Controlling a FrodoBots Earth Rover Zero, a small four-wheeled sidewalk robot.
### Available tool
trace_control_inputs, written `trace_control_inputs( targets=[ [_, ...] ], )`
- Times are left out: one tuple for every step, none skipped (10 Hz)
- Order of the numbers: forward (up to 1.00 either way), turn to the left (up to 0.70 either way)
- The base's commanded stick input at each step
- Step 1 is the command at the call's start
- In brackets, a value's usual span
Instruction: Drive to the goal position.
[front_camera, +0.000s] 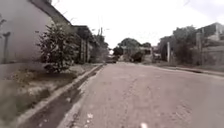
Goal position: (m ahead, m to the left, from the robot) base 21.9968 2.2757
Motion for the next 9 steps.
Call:
trace_control_inputs(
  targets=[
    [0.70, 0.00],
    [0.70, 0.00],
    [0.70, 0.00],
    [0.70, 0.00],
    [0.70, 0.00],
    [0.70, 0.00],
    [0.70, 0.00],
    [0.70, 0.00],
    [0.70, 0.00]
  ],
)
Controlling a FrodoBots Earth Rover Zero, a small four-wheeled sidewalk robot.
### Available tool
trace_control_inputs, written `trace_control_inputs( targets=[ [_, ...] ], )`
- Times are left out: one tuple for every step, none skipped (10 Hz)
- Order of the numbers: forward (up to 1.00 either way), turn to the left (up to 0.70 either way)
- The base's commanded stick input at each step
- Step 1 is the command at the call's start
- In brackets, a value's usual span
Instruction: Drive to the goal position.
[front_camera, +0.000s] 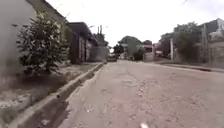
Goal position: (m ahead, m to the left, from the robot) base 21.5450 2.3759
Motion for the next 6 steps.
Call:
trace_control_inputs(
  targets=[
    [0.70, 0.00],
    [0.70, 0.00],
    [0.70, 0.00],
    [0.70, 0.00],
    [0.70, 0.00],
    [0.70, 0.00]
  ],
)
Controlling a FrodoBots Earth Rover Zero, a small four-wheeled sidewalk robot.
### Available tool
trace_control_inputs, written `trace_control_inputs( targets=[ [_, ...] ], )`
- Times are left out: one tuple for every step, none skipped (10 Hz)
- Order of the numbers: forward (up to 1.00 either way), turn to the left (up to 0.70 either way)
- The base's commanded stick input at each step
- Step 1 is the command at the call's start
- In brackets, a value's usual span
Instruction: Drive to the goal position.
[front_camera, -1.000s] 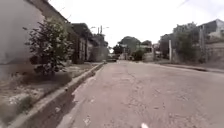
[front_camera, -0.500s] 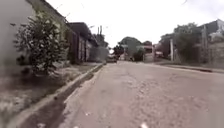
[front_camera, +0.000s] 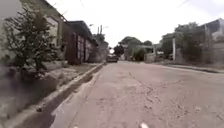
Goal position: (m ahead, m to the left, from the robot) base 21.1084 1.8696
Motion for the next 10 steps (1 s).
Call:
trace_control_inputs(
  targets=[
    [0.70, 0.00],
    [0.70, 0.00],
    [0.70, 0.00],
    [0.70, 0.00],
    [0.70, 0.00],
    [0.70, 0.00],
    [0.70, -0.02],
    [0.70, -0.18],
    [0.70, -0.28],
    [0.70, -0.11]
  ],
)
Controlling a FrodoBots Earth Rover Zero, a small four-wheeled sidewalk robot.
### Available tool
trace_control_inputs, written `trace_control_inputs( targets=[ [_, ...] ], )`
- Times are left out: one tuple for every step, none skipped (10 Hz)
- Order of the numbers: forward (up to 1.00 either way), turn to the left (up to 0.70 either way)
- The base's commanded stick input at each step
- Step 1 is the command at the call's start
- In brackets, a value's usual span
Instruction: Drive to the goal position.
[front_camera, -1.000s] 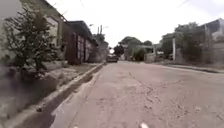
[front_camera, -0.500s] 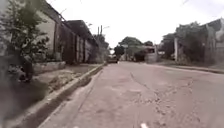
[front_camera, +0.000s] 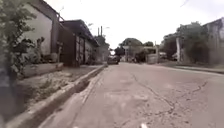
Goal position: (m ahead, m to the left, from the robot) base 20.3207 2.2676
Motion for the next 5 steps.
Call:
trace_control_inputs(
  targets=[
    [0.70, 0.00],
    [0.70, 0.00],
    [0.70, 0.00],
    [0.70, 0.00],
    [0.70, 0.00]
  ],
)
